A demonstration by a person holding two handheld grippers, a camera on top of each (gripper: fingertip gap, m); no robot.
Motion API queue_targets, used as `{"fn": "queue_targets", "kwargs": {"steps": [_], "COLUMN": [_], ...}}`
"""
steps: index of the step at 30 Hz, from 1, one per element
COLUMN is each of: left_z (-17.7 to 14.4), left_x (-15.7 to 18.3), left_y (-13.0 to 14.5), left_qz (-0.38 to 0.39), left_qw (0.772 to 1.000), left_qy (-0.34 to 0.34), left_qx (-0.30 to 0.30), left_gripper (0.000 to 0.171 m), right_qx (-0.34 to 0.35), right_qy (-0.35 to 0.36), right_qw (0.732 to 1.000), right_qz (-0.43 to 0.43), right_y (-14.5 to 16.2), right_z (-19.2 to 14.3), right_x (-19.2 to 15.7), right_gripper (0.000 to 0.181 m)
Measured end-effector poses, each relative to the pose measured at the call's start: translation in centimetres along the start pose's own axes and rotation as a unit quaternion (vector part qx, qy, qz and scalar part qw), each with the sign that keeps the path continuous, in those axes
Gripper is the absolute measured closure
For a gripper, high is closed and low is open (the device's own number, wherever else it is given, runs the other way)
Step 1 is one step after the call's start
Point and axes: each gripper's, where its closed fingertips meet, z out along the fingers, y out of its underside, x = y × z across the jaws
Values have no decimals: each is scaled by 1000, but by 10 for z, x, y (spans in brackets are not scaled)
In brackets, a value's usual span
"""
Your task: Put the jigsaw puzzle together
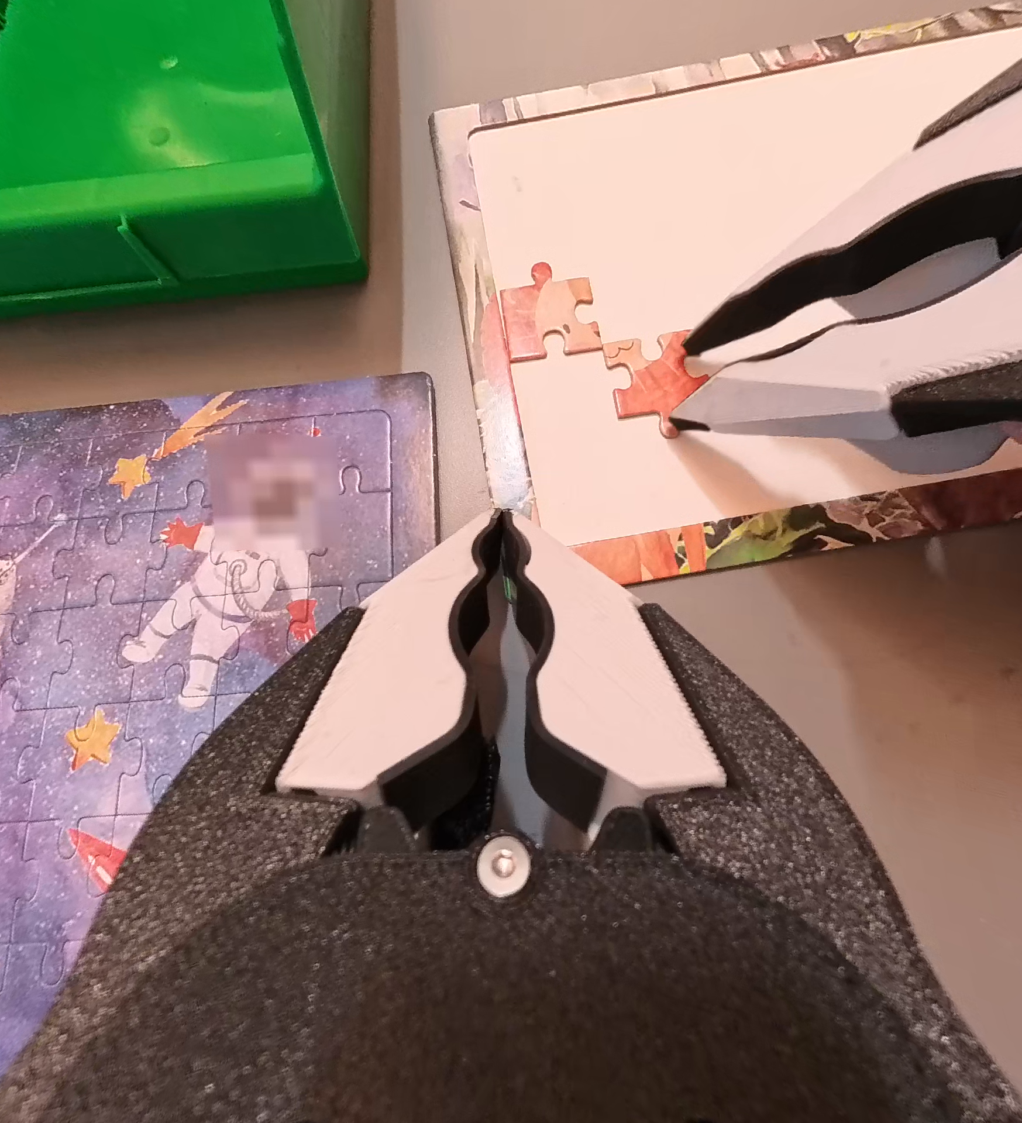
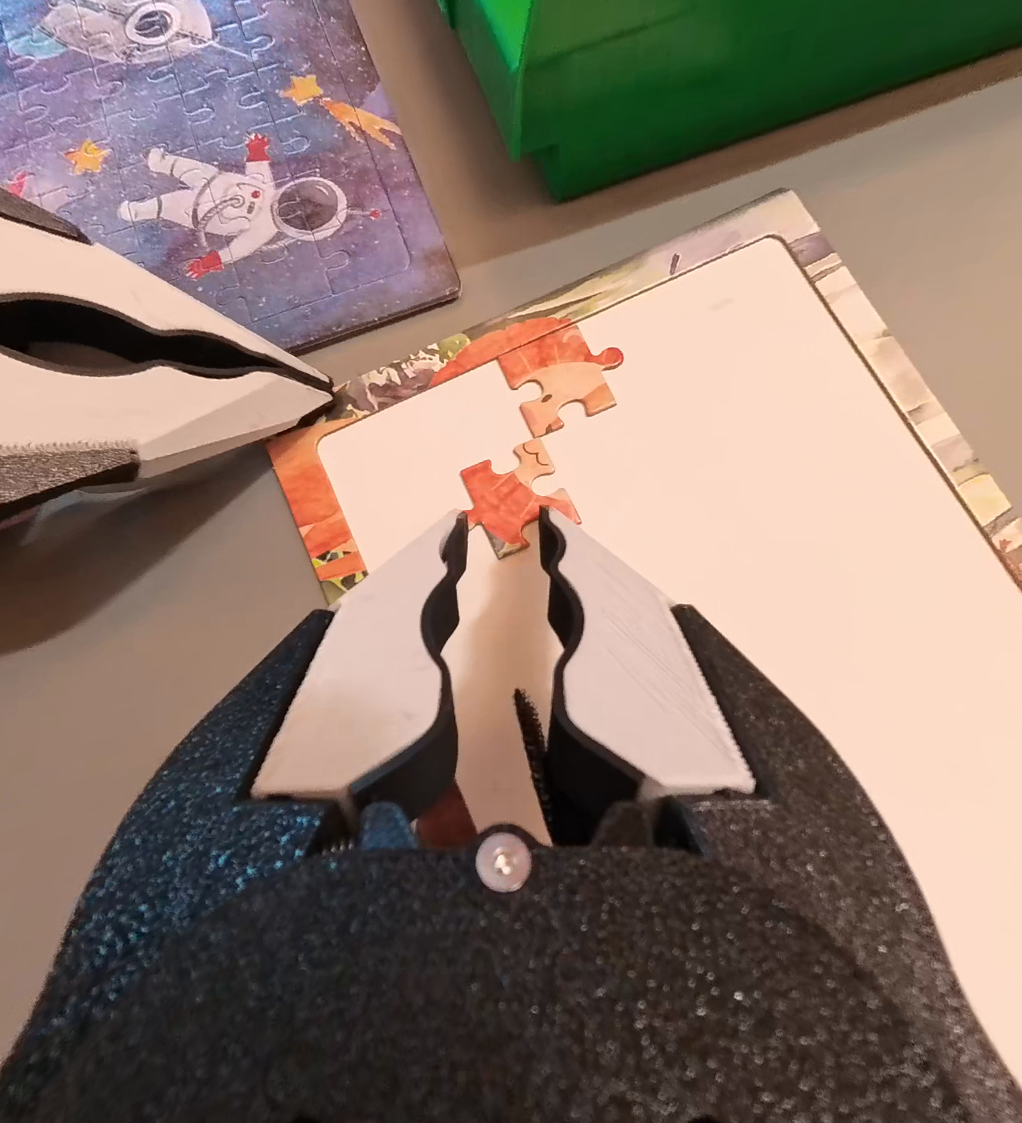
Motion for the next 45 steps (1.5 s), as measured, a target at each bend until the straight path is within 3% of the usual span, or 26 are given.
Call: {"fn": "queue_targets", "kwargs": {"steps": [7, 12, 14, 17, 21, 24, 26, 28, 32, 36, 40, 45], "left_z": [0, 0, 0, 0, -9, -30, -41, -49, -66, -72, -59, -60], "left_x": [0, 0, 0, -2, -9, -2, 32, 85, 203, 278, 301, 284], "left_y": [0, 0, 0, -1, -9, -33, -44, -49, -44, -47, -64, -61], "left_qz": [0, -1, -4, -13, 9, 51, 73, 84, 145, 237, 261, 183], "left_qw": [1000, 1000, 1000, 1000, 999, 996, 996, 992, 961, 924, 917, 925], "left_qy": [0, 2, 5, 4, -30, -57, -13, 72, 236, 299, 301, 334], "left_qx": [0, 0, 0, 0, 9, 45, 55, 56, 22, 12, 17, 12], "left_gripper": [171, 171, 171, 167, 148, 148, 148, 148, 148, 149, 148, 149], "right_qx": [20, 74, 71, 54, 29, 26, 7, 7, 52, 13, -25, -22], "right_qy": [29, 112, 149, 202, 181, 178, 186, 171, 143, 146, 184, 188], "right_qw": [999, 991, 986, 974, 961, 963, 960, 959, 966, 971, 968, 966], "right_qz": [-7, 22, 34, 91, 208, 199, 208, 225, 207, 188, 171, 176], "right_y": [-6, -3, 26, 99, 211, 261, 295, 319, 318, 316, 319, 319], "right_z": [-27, -124, -177, -264, -326, -337, -339, -339, -331, -314, -305, -306], "right_x": [11, 39, 53, 86, 91, 67, 58, 50, 37, 42, 62, 66], "right_gripper": [157, 153, 153, 156, 147, 153, 153, 153, 154, 153, 153, 146]}}
